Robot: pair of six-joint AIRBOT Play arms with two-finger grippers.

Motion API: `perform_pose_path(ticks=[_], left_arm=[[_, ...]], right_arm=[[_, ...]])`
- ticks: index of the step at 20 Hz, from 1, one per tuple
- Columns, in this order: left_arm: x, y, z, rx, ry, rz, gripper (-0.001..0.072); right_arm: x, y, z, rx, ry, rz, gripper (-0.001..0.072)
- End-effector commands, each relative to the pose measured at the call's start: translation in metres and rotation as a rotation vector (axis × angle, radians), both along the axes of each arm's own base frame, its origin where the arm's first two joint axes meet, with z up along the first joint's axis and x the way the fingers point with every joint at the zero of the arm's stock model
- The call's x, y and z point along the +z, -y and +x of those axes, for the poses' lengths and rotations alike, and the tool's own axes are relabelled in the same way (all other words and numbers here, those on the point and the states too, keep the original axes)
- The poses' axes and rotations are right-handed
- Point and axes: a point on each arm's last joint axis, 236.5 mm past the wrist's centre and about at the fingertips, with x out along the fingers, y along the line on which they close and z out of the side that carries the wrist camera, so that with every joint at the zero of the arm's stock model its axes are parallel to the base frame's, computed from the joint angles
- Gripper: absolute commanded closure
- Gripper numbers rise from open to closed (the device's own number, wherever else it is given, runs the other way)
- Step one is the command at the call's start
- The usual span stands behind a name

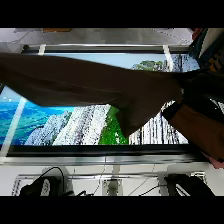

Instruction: Fold the clothes and pants, and hang the long-sleeved shirts on hangers.

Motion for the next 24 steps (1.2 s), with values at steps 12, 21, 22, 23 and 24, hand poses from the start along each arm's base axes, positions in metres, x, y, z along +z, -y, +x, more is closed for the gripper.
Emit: perform_pose_path(ticks=[12,21,22,23,24], left_arm=[[-0.131,-0.003,0.076,-0.109,-0.412,0.147,0.0695],[-0.392,0.02,0.233,-0.185,-0.817,0.069,0.0694],[-0.39,0.014,0.242,-0.144,-0.797,0.078,0.0694],[-0.382,0.005,0.25,-0.089,-0.765,0.088,0.0694],[-0.372,-0.006,0.256,-0.034,-0.732,0.094,0.0693]], right_arm=[[-0.074,-0.027,0.043,0.002,-0.262,0.057,0.07],[-0.281,-0.042,0.231,-0.158,-0.369,0.013,0.0699],[-0.278,-0.042,0.242,-0.17,-0.324,0.03,0.0699],[-0.272,-0.042,0.25,-0.18,-0.282,0.045,0.0699],[-0.264,-0.041,0.255,-0.186,-0.251,0.055,0.0698]])
